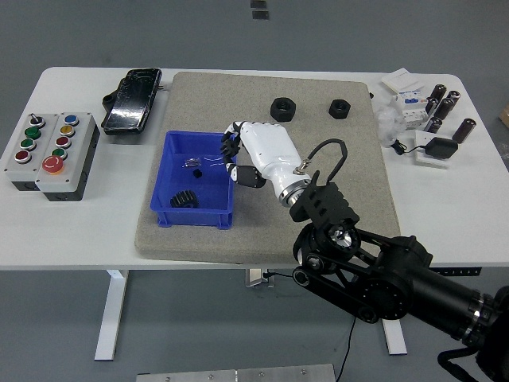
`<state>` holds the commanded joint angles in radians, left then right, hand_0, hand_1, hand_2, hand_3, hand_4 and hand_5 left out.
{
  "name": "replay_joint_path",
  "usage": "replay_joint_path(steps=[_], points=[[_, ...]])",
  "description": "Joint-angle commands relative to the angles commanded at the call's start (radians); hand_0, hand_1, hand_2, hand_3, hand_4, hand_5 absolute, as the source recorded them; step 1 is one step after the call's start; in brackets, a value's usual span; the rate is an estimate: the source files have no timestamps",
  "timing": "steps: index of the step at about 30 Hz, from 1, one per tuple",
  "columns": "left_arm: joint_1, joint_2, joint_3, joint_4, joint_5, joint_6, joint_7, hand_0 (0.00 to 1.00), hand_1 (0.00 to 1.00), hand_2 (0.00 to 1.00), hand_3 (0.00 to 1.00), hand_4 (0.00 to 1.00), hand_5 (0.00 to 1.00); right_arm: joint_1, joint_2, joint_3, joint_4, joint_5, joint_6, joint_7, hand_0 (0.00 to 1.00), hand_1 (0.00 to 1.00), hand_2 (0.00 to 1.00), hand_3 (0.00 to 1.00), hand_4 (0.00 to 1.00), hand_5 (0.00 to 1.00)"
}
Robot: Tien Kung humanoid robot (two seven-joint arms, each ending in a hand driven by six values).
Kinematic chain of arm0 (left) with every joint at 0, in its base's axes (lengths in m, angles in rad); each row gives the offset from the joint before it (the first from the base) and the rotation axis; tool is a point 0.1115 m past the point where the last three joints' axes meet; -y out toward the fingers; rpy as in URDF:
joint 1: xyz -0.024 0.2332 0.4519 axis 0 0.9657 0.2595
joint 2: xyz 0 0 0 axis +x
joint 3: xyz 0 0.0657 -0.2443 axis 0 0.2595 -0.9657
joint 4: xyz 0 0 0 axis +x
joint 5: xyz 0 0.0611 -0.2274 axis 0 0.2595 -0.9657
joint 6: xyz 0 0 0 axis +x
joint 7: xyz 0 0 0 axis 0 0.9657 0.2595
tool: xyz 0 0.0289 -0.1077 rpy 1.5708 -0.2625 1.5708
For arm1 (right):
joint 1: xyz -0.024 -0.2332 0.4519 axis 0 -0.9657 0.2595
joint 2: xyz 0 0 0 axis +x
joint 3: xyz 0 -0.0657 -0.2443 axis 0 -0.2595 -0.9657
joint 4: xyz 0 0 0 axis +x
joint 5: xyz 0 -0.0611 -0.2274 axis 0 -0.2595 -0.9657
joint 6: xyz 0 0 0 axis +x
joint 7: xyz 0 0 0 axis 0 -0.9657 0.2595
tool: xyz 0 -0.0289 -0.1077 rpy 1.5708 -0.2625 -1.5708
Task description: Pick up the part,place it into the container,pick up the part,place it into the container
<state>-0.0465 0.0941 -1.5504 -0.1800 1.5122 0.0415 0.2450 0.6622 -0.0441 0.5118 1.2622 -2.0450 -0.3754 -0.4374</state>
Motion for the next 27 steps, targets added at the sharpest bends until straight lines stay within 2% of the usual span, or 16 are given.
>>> replay_joint_path(steps=[2, 3, 8, 9, 14, 15, 20, 21, 23, 26, 27], points=[[-0.001, 0.001, 0.000, 0.000, 0.000, 0.000, 0.000, 0.666, 0.632, 0.551, 0.603, 0.709, 0.359, -0.002, 0.012, -0.020, -0.009, 0.011, 0.008, -0.001, 0.480, 0.589, 0.619, 0.637, 0.566, 0.155], [0.000, 0.001, 0.000, 0.000, 0.000, 0.000, 0.000, 0.667, 0.632, 0.551, 0.603, 0.711, 0.360, -0.005, 0.018, -0.031, -0.016, 0.019, 0.011, -0.001, 0.590, 0.683, 0.705, 0.685, 0.512, 0.243], [0.002, 0.002, -0.005, 0.000, 0.006, 0.000, 0.004, 0.667, 0.632, 0.551, 0.603, 0.711, 0.360, -0.015, 0.031, -0.064, -0.043, 0.039, 0.021, -0.004, 0.590, 0.683, 0.705, 0.685, 0.512, 0.243], [0.003, 0.001, -0.005, 0.000, 0.008, 0.000, 0.005, 0.667, 0.631, 0.552, 0.603, 0.713, 0.363, -0.017, 0.033, -0.066, -0.047, 0.040, 0.022, -0.005, 0.637, 0.725, 0.744, 0.700, 0.547, 0.261], [0.002, 0.002, -0.006, 0.000, 0.009, 0.000, 0.004, 0.667, 0.631, 0.552, 0.603, 0.713, 0.363, -0.019, 0.035, -0.066, -0.052, 0.034, 0.022, -0.012, 0.637, 0.725, 0.744, 0.700, 0.547, 0.261], [0.001, 0.002, -0.006, 0.000, 0.009, 0.000, 0.004, 0.666, 0.632, 0.552, 0.602, 0.714, 0.364, -0.019, 0.034, -0.064, -0.052, 0.031, 0.023, -0.012, 0.645, 0.739, 0.751, 0.744, 0.832, 0.435], [-0.001, 0.002, -0.006, 0.000, 0.011, -0.001, 0.003, 0.666, 0.632, 0.552, 0.602, 0.714, 0.364, -0.024, 0.034, -0.054, -0.055, 0.026, 0.026, -0.006, 0.645, 0.739, 0.751, 0.744, 0.832, 0.435], [-0.001, 0.002, -0.006, 0.000, 0.011, -0.001, 0.003, 0.666, 0.631, 0.552, 0.602, 0.715, 0.364, -0.027, 0.034, -0.049, -0.054, 0.024, 0.023, -0.004, 0.646, 0.733, 0.747, 0.747, 0.945, 0.494], [0.000, 0.002, -0.006, 0.000, 0.011, -0.001, 0.003, 0.666, 0.631, 0.552, 0.602, 0.715, 0.364, -0.032, 0.033, -0.037, -0.050, 0.022, 0.015, -0.001, 0.646, 0.733, 0.747, 0.747, 0.945, 0.494], [-0.001, 0.002, -0.006, 0.000, 0.011, -0.001, 0.001, 0.666, 0.631, 0.552, 0.602, 0.715, 0.364, -0.058, 0.020, 0.023, -0.021, 0.049, -0.021, 0.021, 0.646, 0.733, 0.747, 0.747, 0.945, 0.494], [-0.001, 0.002, -0.005, 0.000, 0.010, -0.001, 0.001, 0.666, 0.631, 0.551, 0.602, 0.716, 0.367, -0.067, 0.014, 0.042, -0.010, 0.059, -0.033, 0.030, 0.618, 0.708, 0.721, 0.725, 0.917, 0.510]])
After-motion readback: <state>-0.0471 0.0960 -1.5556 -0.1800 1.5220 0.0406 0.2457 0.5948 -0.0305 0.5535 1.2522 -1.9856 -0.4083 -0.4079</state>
